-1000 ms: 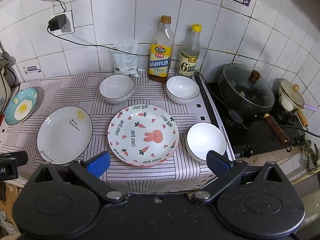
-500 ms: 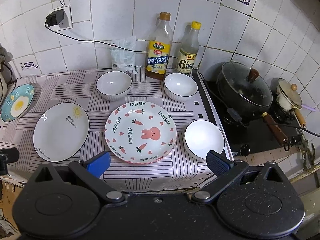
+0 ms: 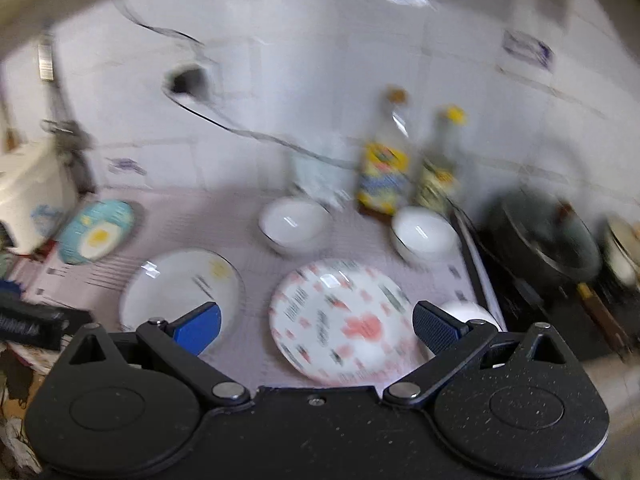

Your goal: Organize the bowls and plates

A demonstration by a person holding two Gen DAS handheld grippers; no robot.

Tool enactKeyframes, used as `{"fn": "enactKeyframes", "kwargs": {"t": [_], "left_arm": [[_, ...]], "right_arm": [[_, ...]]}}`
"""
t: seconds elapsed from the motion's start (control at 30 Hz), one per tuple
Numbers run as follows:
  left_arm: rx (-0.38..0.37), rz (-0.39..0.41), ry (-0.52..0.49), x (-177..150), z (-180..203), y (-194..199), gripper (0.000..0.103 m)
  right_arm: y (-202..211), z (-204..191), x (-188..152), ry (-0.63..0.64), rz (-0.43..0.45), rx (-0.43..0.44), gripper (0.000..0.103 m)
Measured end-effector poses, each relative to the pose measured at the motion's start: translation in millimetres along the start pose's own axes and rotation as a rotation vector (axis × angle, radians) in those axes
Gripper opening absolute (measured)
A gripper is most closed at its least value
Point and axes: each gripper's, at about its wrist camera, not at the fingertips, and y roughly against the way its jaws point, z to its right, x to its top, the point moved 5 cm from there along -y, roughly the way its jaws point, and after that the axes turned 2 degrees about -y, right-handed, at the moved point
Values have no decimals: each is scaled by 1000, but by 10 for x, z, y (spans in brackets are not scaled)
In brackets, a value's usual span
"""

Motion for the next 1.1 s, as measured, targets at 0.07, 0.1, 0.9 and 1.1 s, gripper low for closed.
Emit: {"fn": "enactKeyframes", "kwargs": {"t": [0.07,0.1,0.9,1.1], "left_arm": [[5,10,11,28,-152,-42,103],[10,17,14,40,-224,-70,103],[-77,-162,22,-213,-641,-2018,60],[-104,-190,48,-242,-698,-2199,32]], "right_arm": [[-54,-80,12,48,63,68,103],[-95,-100,14,56,84,100,103],[-2144,-695,-935,-209,-186,416,58],[-2175,-688,-909,-220,-151,420,39]]}}
